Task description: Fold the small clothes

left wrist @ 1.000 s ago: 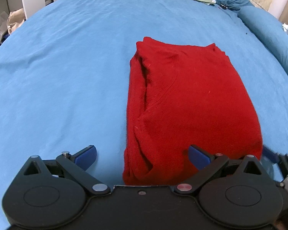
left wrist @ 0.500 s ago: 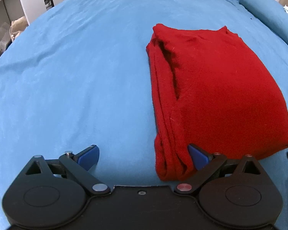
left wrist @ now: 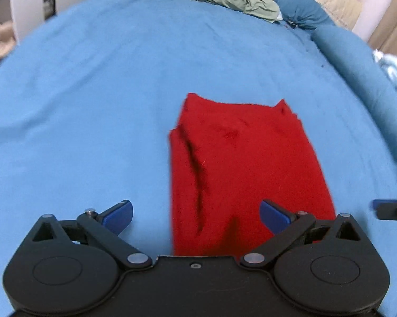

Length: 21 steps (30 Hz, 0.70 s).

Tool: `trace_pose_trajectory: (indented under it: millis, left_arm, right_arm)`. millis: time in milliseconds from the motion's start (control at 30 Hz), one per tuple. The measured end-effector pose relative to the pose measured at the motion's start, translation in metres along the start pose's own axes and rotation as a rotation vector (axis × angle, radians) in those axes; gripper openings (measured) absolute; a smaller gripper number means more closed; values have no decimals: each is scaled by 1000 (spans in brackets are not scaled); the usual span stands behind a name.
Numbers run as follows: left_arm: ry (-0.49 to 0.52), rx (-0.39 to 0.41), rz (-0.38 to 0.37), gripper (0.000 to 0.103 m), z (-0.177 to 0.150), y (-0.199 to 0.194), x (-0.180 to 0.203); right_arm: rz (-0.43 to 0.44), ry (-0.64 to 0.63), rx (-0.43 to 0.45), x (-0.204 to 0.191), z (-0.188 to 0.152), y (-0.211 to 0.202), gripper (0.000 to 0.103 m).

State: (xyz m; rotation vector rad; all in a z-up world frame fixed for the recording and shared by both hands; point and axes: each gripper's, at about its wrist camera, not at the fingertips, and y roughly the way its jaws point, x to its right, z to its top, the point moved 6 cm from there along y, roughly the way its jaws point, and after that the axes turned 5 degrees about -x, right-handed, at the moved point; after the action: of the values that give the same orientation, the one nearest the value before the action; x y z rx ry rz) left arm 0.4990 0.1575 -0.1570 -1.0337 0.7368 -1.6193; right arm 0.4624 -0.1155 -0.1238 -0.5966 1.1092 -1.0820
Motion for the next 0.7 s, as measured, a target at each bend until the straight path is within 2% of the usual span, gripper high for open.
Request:
trace_pose_trajectory:
  millis: [33, 133, 333, 433, 500, 600, 633, 667, 700]
  left_arm:
    - [-12, -7, -14, 103, 3, 9, -2]
    - [-39, -38, -41, 91, 7, 32, -6]
    - [26, -76, -39, 88, 10, 53, -2]
    - [34, -75, -47, 86, 12, 57, 0]
    - [34, -74, -57, 74, 13, 60, 4]
    - [34, -84, -78, 58, 14, 63, 10]
    - [41, -84, -75, 54, 14, 62, 12]
    - [46, -82, -75, 45, 15, 60, 15]
    - [51, -76, -70, 34, 15, 57, 16]
  right_arm:
    - [18, 41, 1, 5, 9, 12, 103]
    - [42, 130, -5, 17, 23, 49, 103]
    - [73, 167, 4, 23, 31, 92, 103]
    - [88, 177, -31, 25, 30, 108, 84]
    - [91, 175, -31, 23, 30, 112, 83]
    - [82, 161, -29, 19, 30, 116, 76]
    - [81, 154, -28, 18, 30, 116, 67]
    - [81, 146, -26, 16, 30, 116, 55]
    - [84, 137, -24, 15, 30, 116, 51]
